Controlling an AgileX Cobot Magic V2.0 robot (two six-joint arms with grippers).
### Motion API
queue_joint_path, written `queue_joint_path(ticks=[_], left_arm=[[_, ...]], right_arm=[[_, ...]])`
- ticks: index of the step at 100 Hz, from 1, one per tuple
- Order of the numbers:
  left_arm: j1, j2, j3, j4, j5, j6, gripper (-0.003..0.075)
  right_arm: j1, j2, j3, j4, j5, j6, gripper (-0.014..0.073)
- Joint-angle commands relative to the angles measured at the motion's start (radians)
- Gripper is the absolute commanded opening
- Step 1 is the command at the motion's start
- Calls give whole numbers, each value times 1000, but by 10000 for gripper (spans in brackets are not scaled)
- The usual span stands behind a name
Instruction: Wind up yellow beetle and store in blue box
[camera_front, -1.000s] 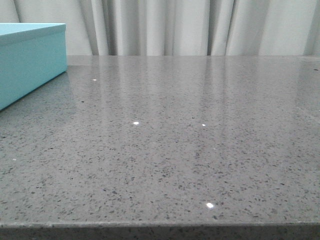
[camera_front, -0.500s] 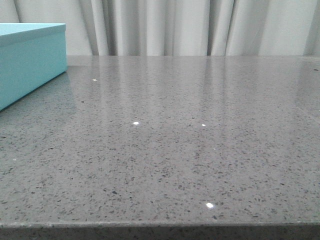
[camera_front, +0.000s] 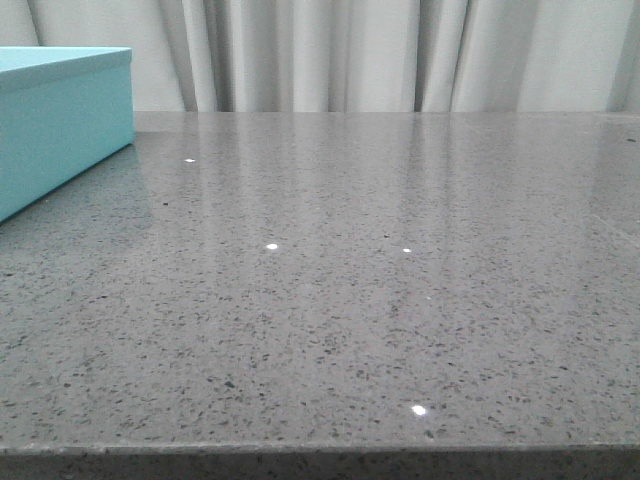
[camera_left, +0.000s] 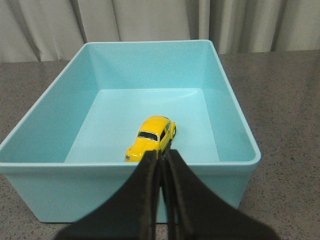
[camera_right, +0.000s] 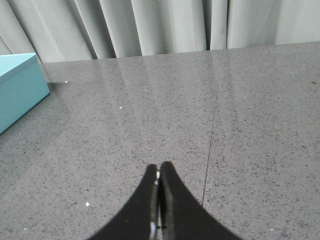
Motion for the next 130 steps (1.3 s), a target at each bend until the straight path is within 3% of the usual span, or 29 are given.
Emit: queue_joint_path(ticks=[1,23,130], left_arm=[[4,-51,-3,-18,-81,0,-20],[4,-144,47,-18,-81,0,-20],[4,-146,75,10,-81,0,-20]], right_arm=[[-1,-23,0,-50,-113,-13,-64],[-1,-88,28,-80,-125,-13,-67],[-1,-90,28,-80,-129,-13,-67]])
